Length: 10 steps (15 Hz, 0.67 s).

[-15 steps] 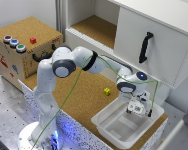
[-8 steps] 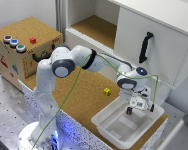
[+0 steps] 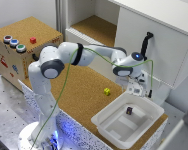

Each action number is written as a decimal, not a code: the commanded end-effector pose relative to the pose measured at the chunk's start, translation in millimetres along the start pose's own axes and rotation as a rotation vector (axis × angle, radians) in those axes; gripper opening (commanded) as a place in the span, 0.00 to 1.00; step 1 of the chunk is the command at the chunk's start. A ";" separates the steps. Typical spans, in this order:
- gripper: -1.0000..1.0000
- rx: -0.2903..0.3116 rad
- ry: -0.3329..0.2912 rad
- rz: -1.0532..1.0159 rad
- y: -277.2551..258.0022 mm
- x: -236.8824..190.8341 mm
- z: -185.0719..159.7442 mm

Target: Place the grasped purple object inside the box

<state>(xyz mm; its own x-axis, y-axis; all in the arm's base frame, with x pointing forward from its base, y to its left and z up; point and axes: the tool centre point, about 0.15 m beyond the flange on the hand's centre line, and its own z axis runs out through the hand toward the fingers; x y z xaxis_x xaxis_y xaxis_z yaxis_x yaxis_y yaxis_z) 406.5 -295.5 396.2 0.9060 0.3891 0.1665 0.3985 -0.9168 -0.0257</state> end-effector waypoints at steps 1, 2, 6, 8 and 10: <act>1.00 -0.128 0.026 0.156 -92.2 -14.3 3.5; 1.00 -0.144 -0.028 0.186 -102.4 -13.6 12.7; 1.00 -0.219 -0.099 0.207 -112.0 -11.9 19.7; 1.00 -0.219 -0.099 0.207 -112.0 -11.9 19.7; 1.00 -0.219 -0.099 0.207 -112.0 -11.9 19.7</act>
